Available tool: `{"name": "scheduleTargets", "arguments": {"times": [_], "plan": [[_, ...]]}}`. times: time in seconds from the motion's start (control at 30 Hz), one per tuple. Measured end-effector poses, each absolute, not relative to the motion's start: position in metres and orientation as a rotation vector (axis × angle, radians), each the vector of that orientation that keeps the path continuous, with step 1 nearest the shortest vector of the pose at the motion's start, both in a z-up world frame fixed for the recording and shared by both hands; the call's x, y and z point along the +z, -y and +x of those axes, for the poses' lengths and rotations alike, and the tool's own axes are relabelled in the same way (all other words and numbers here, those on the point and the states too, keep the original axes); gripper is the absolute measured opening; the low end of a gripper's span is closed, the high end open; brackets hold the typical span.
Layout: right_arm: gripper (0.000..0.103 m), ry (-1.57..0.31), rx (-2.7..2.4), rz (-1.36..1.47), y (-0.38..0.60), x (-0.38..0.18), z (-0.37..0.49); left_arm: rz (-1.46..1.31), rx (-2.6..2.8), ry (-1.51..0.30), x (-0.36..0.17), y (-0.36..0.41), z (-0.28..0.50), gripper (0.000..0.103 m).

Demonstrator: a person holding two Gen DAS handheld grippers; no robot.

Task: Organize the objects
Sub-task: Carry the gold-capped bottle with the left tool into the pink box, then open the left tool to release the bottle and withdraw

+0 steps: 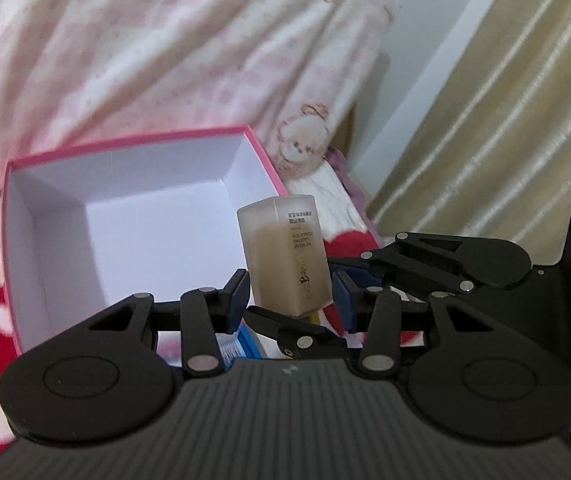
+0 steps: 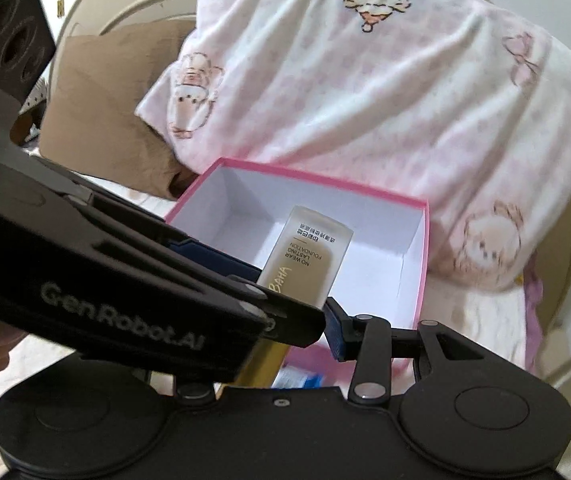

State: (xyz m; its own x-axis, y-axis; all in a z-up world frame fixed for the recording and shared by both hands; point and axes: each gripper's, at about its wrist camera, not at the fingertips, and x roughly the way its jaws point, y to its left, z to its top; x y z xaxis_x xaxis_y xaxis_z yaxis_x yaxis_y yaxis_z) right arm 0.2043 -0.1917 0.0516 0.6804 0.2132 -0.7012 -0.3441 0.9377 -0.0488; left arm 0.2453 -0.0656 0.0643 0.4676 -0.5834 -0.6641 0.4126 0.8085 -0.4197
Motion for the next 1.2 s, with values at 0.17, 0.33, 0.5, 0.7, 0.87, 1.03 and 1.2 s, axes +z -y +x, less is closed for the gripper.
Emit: {"name": "scheduleTargets", "arguments": {"times": [0.17,0.33,0.5,0.7,0.87,1.03,1.2], "plan": [[0.046,-0.788,0.298,-0.160,0.201,0.036,0.259,-0.258,-0.583,-0.914,0.039,0.066,0.292,0.043],[0.046,-0.843,0.253,-0.175,0.206,0.008,0.301,-0.306,-0.566,-0.950,0.007,0.071,0.332,0.041],[0.045,-0.886,0.236,-0.122,0.220,-0.026,0.331,-0.322,-0.549,-0.978,-0.027,0.077,0.358,0.039],[0.044,-0.943,0.194,-0.166,0.209,-0.050,0.349,-0.441,-0.489,-1.074,-0.054,0.071,0.384,0.038],[0.041,-0.989,0.147,-0.203,0.204,-0.056,0.359,-0.507,-0.429,-1.113,-0.068,0.070,0.394,0.019],[0.039,-1.006,0.164,-0.222,0.204,-0.048,0.350,-0.531,-0.373,-1.179,-0.083,0.077,0.395,0.016],[0.022,-1.018,0.214,-0.220,0.209,-0.044,0.330,-0.551,-0.357,-1.185,-0.084,0.084,0.400,0.014]]}}
